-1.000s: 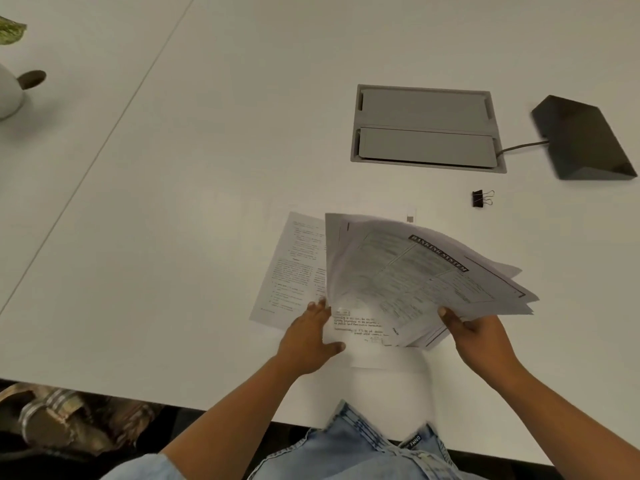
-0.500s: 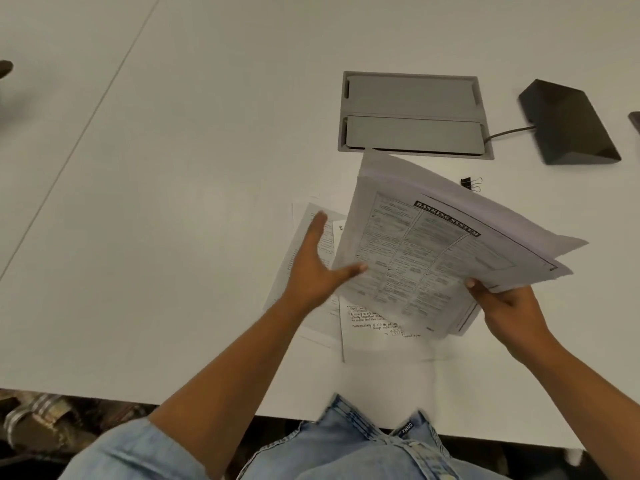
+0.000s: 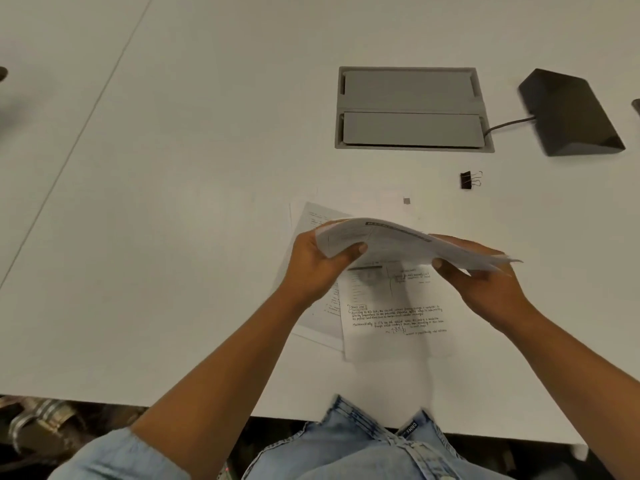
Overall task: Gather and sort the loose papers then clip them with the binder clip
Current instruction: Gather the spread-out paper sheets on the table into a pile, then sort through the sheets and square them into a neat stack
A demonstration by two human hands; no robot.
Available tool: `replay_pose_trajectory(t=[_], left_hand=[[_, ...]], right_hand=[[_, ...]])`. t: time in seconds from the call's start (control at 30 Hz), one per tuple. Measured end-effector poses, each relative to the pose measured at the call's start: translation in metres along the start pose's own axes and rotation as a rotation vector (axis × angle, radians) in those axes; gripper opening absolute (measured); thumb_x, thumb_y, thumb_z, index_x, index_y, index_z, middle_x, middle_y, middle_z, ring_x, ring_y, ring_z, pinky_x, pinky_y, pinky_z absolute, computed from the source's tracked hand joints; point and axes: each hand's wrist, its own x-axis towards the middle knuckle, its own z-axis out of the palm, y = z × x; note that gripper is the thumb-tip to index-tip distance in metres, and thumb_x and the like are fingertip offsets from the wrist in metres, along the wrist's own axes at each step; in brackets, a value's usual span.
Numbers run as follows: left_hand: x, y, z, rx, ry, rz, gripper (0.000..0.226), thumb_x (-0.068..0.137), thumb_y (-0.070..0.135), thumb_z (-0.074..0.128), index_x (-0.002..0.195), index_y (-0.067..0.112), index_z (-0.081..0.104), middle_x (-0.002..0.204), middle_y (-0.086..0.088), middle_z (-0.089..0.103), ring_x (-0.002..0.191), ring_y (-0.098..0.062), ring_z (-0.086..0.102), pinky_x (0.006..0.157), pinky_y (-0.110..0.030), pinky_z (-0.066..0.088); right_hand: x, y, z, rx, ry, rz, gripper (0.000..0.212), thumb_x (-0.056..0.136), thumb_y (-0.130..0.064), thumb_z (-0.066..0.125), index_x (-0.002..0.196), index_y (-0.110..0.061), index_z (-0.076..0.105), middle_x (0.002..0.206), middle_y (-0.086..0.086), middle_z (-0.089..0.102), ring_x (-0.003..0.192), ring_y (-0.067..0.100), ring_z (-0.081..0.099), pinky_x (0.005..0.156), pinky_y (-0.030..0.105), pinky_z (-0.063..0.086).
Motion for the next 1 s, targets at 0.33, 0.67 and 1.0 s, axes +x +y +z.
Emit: replay_pose_trajectory(t=[0.33, 0.67, 1.0], left_hand=[[0.004, 0.025, -0.008, -0.118, 0.072, -0.045, 0.015, 0.088, 0.016, 0.071, 0.101, 0.021, 0.074, 0.102, -0.003, 0.078, 0.094, -0.020, 0.075, 0.079, -0.039, 0.061], [-0.032, 0.013, -0.019, -0.193, 0.012, -0.359, 0.033, 0.094, 0.026, 0.063, 0.126, 0.018, 0.064, 0.114, 0.001, 0.075, 0.103, -0.019, 0.073, 0.091, -0.043, 0.058], [-0.077, -0.010, -0.081, -0.182, 0.325, -0.438, 0.025, 0.091, 0.021, 0.064, 0.115, 0.013, 0.069, 0.105, -0.004, 0.078, 0.095, -0.024, 0.075, 0.081, -0.040, 0.059]], right_hand=[[0.009, -0.005, -0.005, -0.031, -0.055, 0.035, 0.025, 0.095, -0.013, 0.057, 0.086, -0.036, 0.062, 0.069, -0.028, 0.069, 0.071, -0.017, 0.063, 0.062, 0.005, 0.047], [0.002, -0.012, 0.014, 0.502, -0.083, 0.264, 0.025, 0.092, -0.022, 0.055, 0.111, -0.014, 0.069, 0.109, 0.004, 0.075, 0.102, 0.020, 0.071, 0.081, 0.026, 0.057], [-0.018, 0.081, 0.032, -0.747, -0.022, 0.449, 0.056, 0.087, -0.048, 0.060, 0.127, -0.009, 0.055, 0.124, 0.012, 0.061, 0.111, 0.030, 0.060, 0.088, 0.038, 0.051]])
